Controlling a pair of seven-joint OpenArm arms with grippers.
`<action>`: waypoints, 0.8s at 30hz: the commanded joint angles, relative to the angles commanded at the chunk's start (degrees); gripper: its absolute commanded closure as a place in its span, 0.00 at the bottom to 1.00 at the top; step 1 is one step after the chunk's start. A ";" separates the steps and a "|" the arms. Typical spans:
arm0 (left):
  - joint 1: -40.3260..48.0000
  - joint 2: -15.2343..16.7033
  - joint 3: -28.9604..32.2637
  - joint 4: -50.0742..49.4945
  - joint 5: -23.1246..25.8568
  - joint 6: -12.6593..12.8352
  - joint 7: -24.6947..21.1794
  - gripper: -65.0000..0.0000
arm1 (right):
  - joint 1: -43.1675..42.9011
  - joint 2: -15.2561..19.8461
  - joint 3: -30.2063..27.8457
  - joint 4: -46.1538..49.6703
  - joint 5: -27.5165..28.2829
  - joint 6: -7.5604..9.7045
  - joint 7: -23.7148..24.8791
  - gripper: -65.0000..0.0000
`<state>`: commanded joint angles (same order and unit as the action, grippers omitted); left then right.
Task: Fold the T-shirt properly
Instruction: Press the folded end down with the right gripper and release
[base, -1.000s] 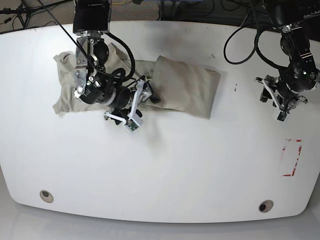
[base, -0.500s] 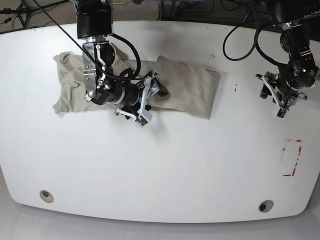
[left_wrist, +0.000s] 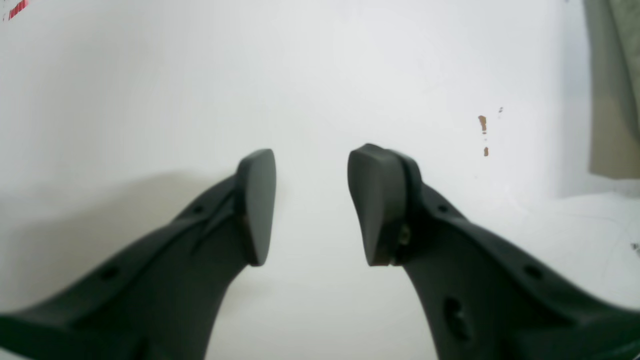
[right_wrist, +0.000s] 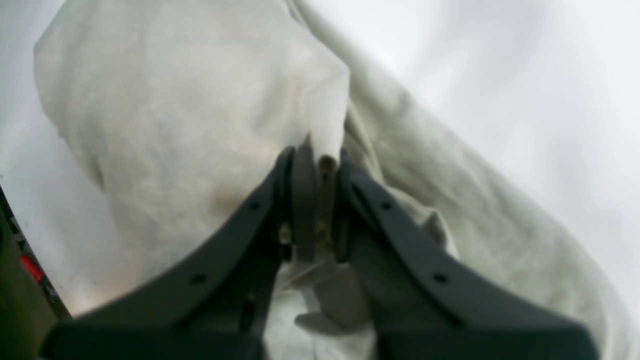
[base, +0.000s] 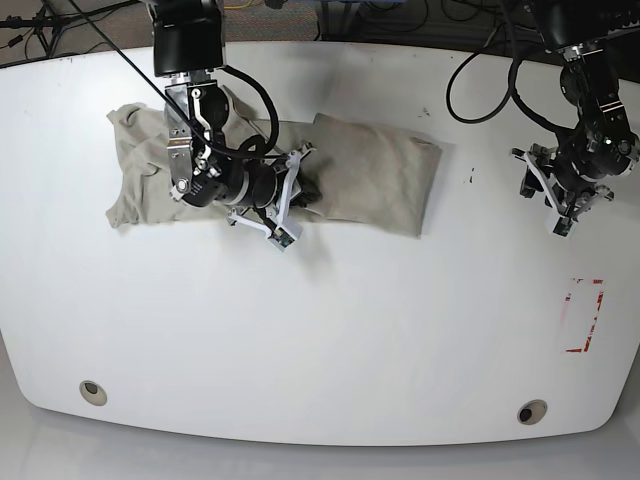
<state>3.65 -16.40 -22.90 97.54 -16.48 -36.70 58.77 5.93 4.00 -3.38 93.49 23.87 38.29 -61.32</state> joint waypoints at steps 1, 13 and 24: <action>0.00 0.00 0.00 0.00 0.00 0.00 0.00 0.62 | 0.00 0.09 0.00 0.62 0.00 0.00 0.00 0.93; -0.26 0.00 0.09 -2.11 -0.18 0.00 0.00 0.62 | 0.26 0.35 0.00 4.66 -0.18 -0.35 -0.35 0.93; -0.09 0.00 0.18 -2.90 -0.35 0.00 0.00 0.62 | 1.41 1.58 0.26 1.05 -0.44 -0.44 0.00 0.92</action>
<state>3.56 -16.40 -22.73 94.64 -16.84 -36.70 58.77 7.34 5.58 -3.12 94.55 23.43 37.85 -61.32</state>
